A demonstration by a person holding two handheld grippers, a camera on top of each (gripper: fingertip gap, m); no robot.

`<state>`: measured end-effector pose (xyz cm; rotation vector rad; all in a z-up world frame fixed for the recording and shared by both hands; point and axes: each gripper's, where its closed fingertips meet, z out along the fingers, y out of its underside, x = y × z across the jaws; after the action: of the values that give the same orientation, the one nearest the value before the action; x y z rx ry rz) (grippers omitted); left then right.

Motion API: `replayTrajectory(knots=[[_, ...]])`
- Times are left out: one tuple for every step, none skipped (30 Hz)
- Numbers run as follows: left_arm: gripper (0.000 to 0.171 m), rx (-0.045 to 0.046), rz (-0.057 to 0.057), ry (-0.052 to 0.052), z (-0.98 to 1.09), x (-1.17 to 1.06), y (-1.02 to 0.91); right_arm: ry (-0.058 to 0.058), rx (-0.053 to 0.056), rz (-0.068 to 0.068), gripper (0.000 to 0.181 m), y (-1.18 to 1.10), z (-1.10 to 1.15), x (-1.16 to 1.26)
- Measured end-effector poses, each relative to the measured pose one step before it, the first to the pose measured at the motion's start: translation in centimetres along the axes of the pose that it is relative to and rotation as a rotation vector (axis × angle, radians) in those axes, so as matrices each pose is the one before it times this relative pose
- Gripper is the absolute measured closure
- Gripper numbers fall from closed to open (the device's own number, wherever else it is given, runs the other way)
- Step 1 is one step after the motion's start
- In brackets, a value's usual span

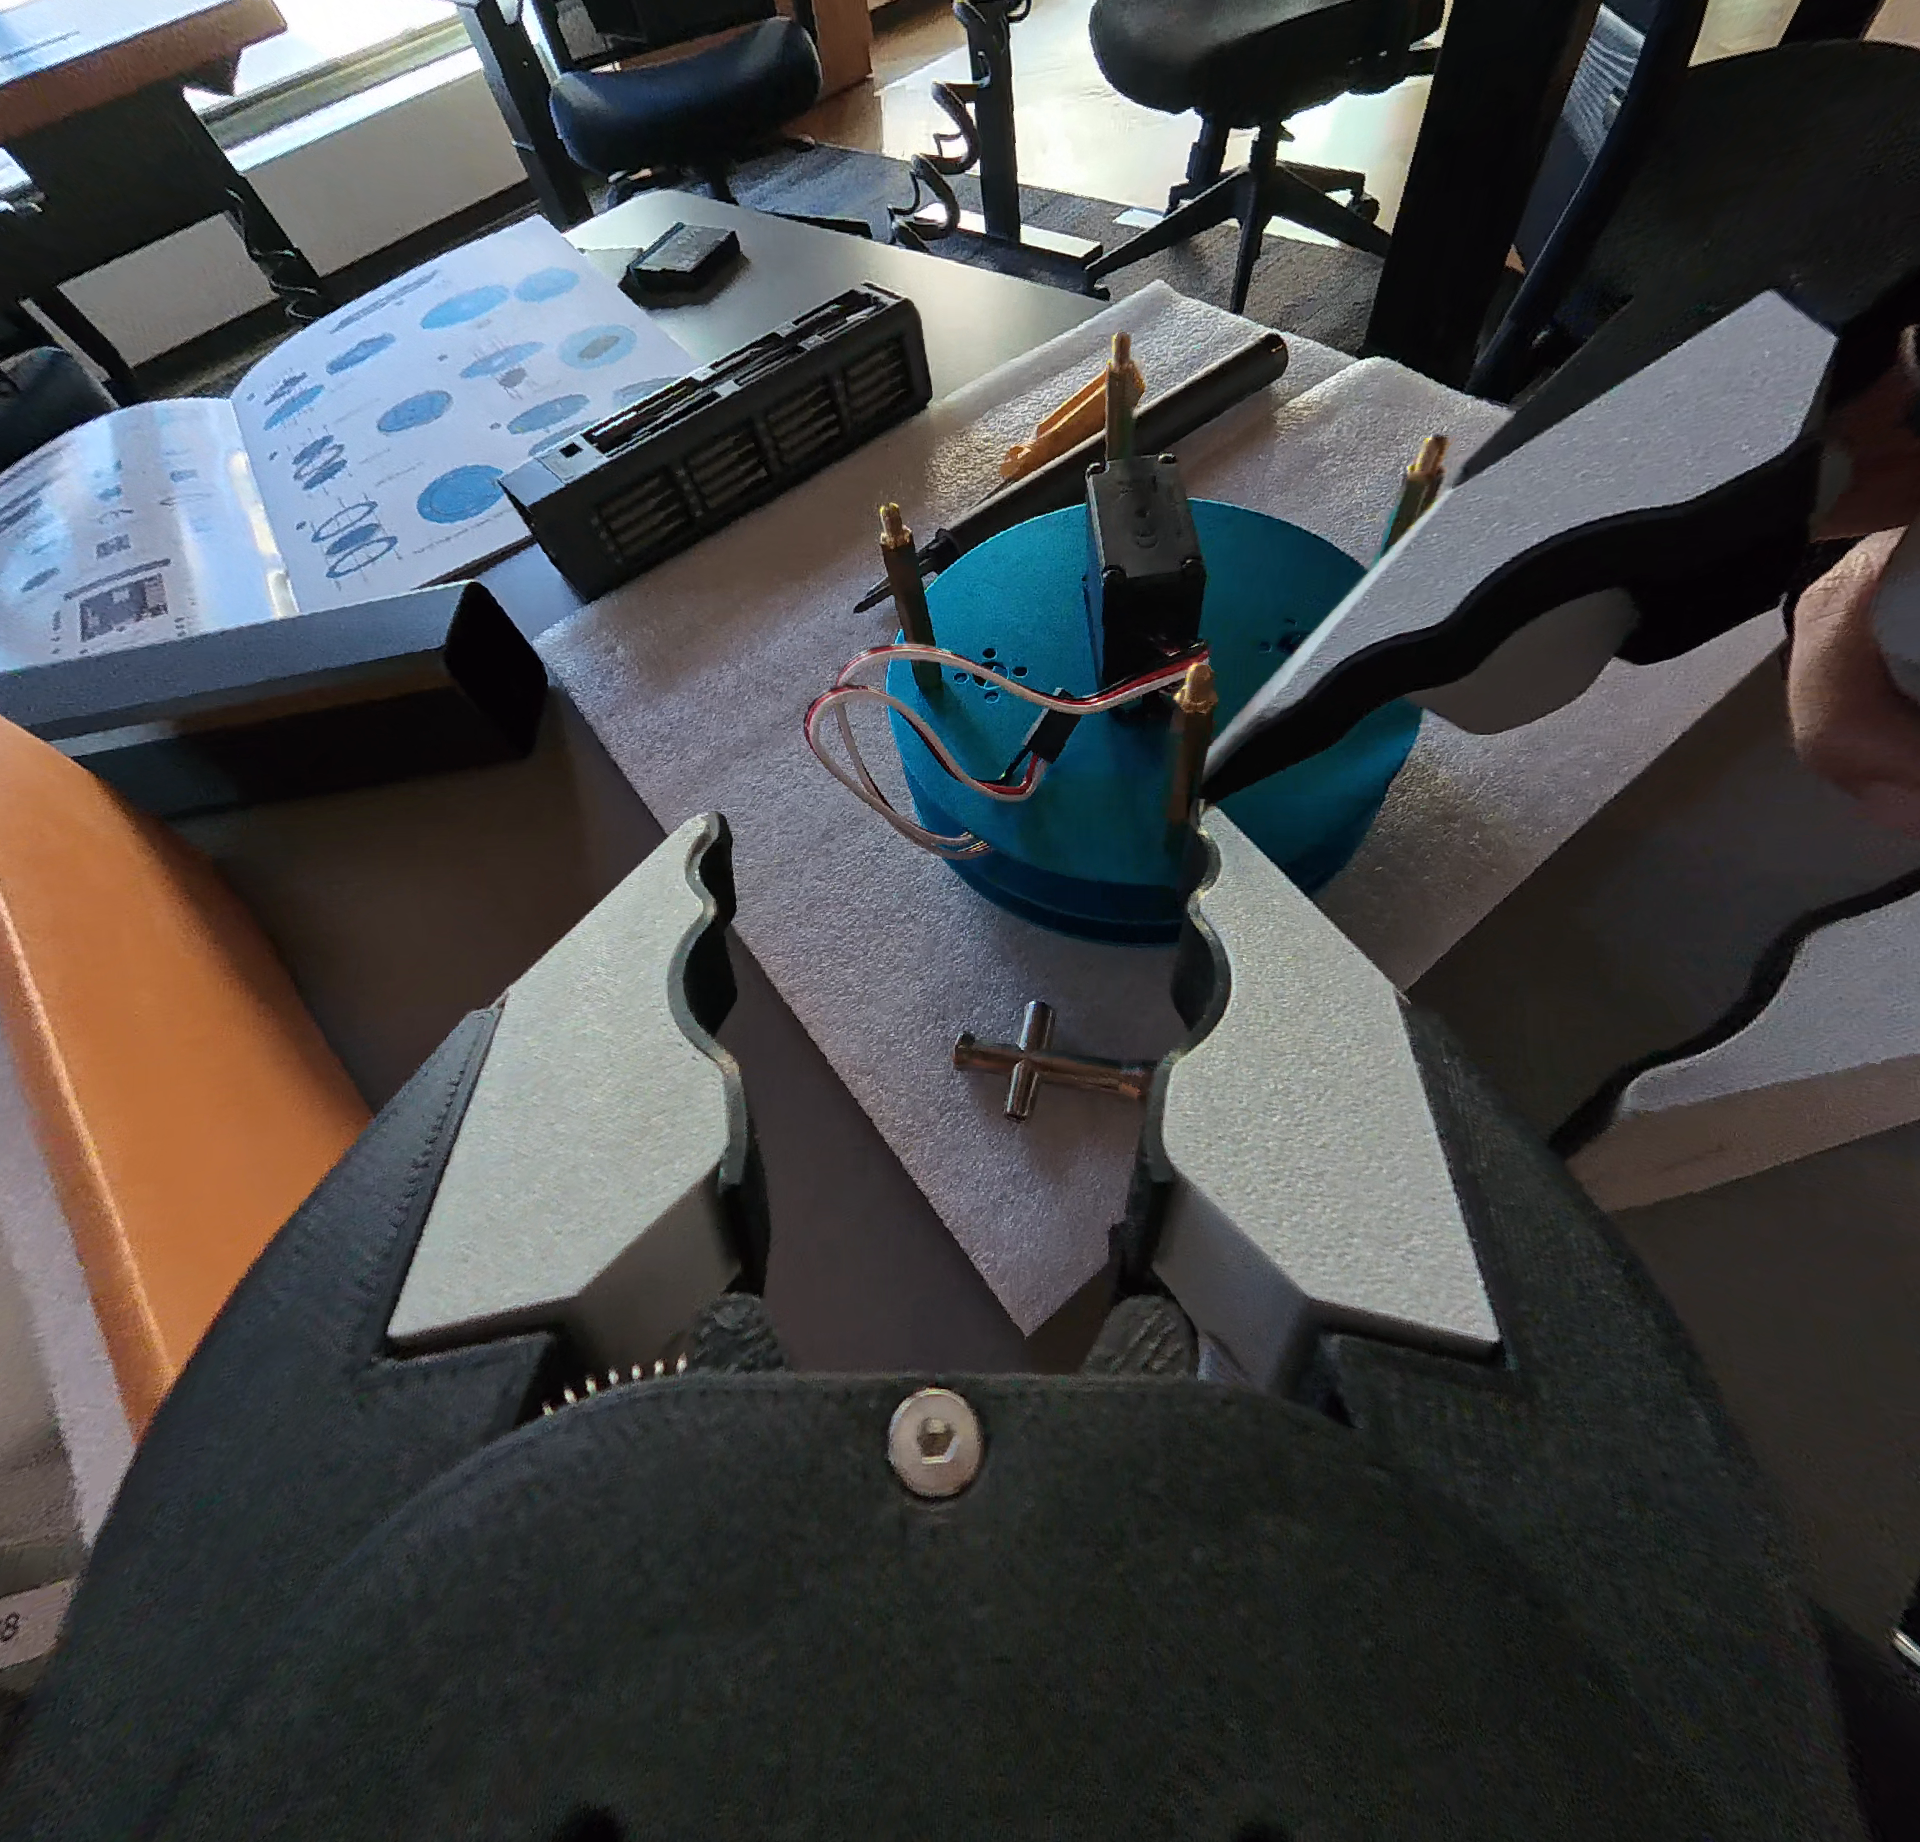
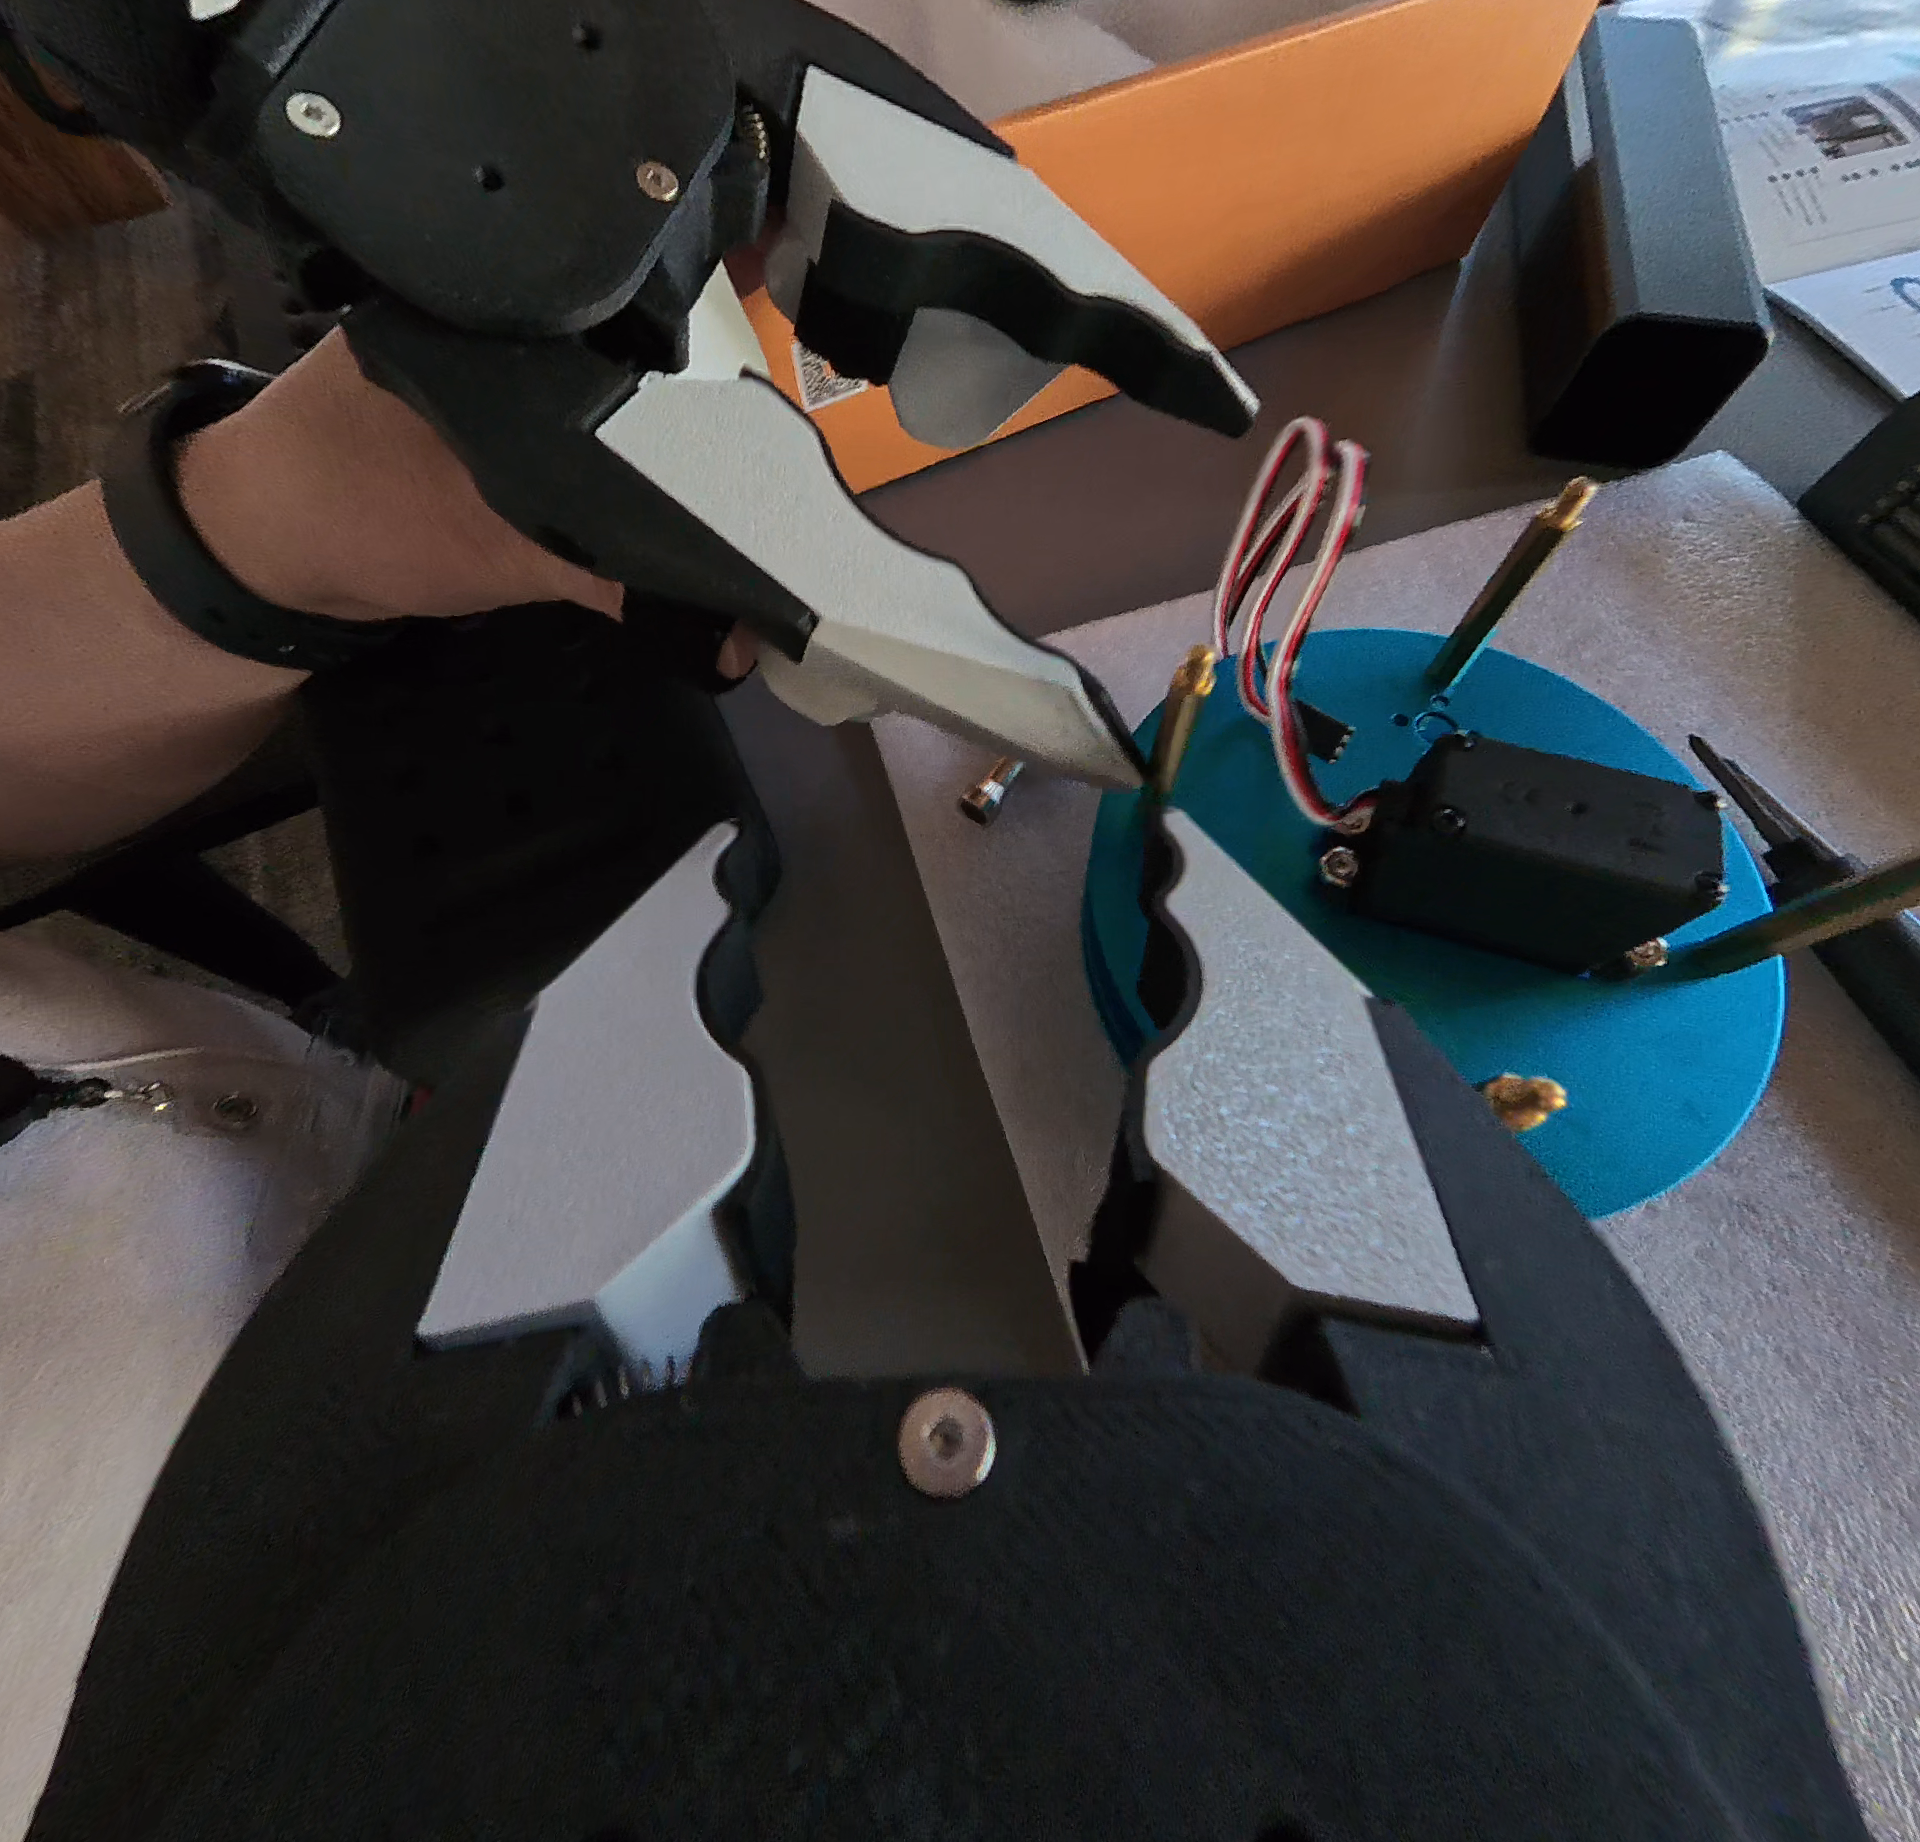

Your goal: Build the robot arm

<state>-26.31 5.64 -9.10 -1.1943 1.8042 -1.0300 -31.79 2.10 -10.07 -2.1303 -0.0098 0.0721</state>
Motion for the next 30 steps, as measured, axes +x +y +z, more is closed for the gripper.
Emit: replayTrajectory(knots=[[0.088,0.00622,0.0031,-0.0038,-0.110,-0.013,-0.071,-0.0079,0.0007,0.0024,0.109,0.073,-0.075,-0.089],[0.091,0.01039,0.0045,-0.0055,-0.156,-0.030,-0.133,0.0082,0.0044,0.0038,0.109,0.066,-0.039,0.247],[0.095,0.01484,0.0042,-0.0013,-0.163,0.026,-0.203,0.0149,0.0059,0.0037,0.107,0.028,-0.006,0.394],[0.096,0.01509,0.0018,0.0118,-0.117,0.229,-0.241,0.0011,0.0097,0.0015,0.106,-0.081,0.039,0.176],[0.097,0.00668,0.0007,0.0132,-0.013,0.248,-0.136,-0.0123,0.0158,-0.0026,0.106,-0.265,0.081,-0.128],[0.097,-0.00720,0.0026,0.0009,0.098,0.047,0.087,-0.0201,0.0071,-0.0080,0.106,-0.214,0.100,-0.347],[0.097,-0.01398,0.0010,-0.0040,0.138,-0.070,0.208,-0.0059,-0.0307,-0.0223,0.104,0.307,0.011,-0.138],[0.095,-0.00576,-0.0064,0.0021,0.058,-0.035,0.089,0.0150,-0.0491,-0.0527,0.113,0.460,-0.274,0.240],[0.095,0.00456,-0.0120,-0.0001,-0.058,-0.108,-0.061,0.0242,-0.0454,-0.0547,0.123,0.261,-0.514,0.493],[0.097,0.01793,-0.0147,-0.0025,-0.212,-0.187,-0.248,0.0300,-0.0214,-0.0400,0.124,-0.271,-0.653,0.771],[0.100,0.03901,-0.0212,0.0024,-0.400,-0.140,-0.602,0.0024,-0.0064,-0.0338,0.128,-0.723,-0.735,0.498],[0.103,0.05766,-0.0310,0.0111,-0.571,-0.054,-0.908,-0.0301,0.0020,-0.0493,0.135,-1.084,-0.667,0.077],[0.105,0.07037,-0.0378,0.0181,-0.673,0.007,-1.102,-0.0559,-0.0097,-0.0812,0.140,-1.019,-0.494,-0.275],[0.107,0.07552,-0.0373,0.0170,-0.739,-0.021,-1.180,-0.0532,-0.0465,-0.1020,0.139,-0.467,-0.287,-0.112],[0.109,0.07496,-0.0317,0.0096,-0.784,-0.149,-1.201,-0.0465,-0.0629,-0.1050,0.139,-0.185,0.000,0.022],[0.111,0.07169,-0.0254,0.0042,-0.772,-0.215,-1.151,-0.0489,-0.0728,-0.1000,0.141,0.071,0.199,0.003],[0.114,0.06596,-0.0208,0.0010,-0.717,-0.273,-1.085,-0.0331,-0.0801,-0.0891,0.147,0.336,0.316,0.250],[0.115,0.05887,-0.0185,-0.0002,-0.629,-0.278,-0.956,-0.0260,-0.0909,-0.0785,0.151,0.562,0.411,0.325],[0.116,0.04639,-0.0192,0.0003,-0.473,-0.242,-0.782,-0.0107,-0.0904,-0.0693,0.153,0.662,0.409,0.498],[0.115,0.02664,-0.0169,-0.0027,-0.297,-0.247,-0.474,-0.0241,-0.0671,-0.0609,0.156,0.449,0.396,0.233],[0.115,0.00817,-0.0103,-0.0089,-0.136,-0.304,-0.151,-0.0273,-0.0423,-0.0460,0.159,0.178,0.381,0.148],[0.115,-0.00314,-0.0046,-0.0088,-0.021,-0.240,0.041,-0.0238,-0.0265,-0.0313,0.159,0.056,0.335,0.188],[0.113,-0.00520,-0.0007,-0.0023,0.036,-0.069,0.060,-0.0265,-0.0124,-0.0220,0.160,-0.078,0.243,0.081],[0.113,-0.00304,0.0029,-0.0006,0.038,-0.014,0.036,-0.0185,0.0024,-0.0138,0.162,-0.226,0.126,0.099],[0.113,-0.00341,0.0052,-0.0036,0.023,-0.039,0.055,-0.0173,0.0074,-0.0065,0.164,-0.215,0.079,0.064],[0.113,-0.00524,0.0035,-0.0032,0.010,-0.046,0.096,-0.0167,-0.0031,-0.0027,0.167,0.013,0.098,-0.005],[0.113,-0.00388,-0.0009,0.0000,0.008,-0.008,0.069,-0.0158,-0.0109,-0.0035,0.169,0.198,0.139,-0.071],[0.113,-0.00114,-0.0039,0.0012,0.002,-0.016,0.029,-0.0115,-0.0006,-0.0024,0.171,0.037,0.141,-0.067],[0.114,0.00062,-0.0049,0.0009,-0.025,-0.041,-0.008,-0.0110,0.0061,-0.0012,0.173,-0.039,0.131,-0.093],[0.114,0.00231,-0.0053,0.0003,-0.024,-0.050,-0.045,-0.0071,0.0041,-0.0003,0.174,-0.007,0.089,-0.024]])
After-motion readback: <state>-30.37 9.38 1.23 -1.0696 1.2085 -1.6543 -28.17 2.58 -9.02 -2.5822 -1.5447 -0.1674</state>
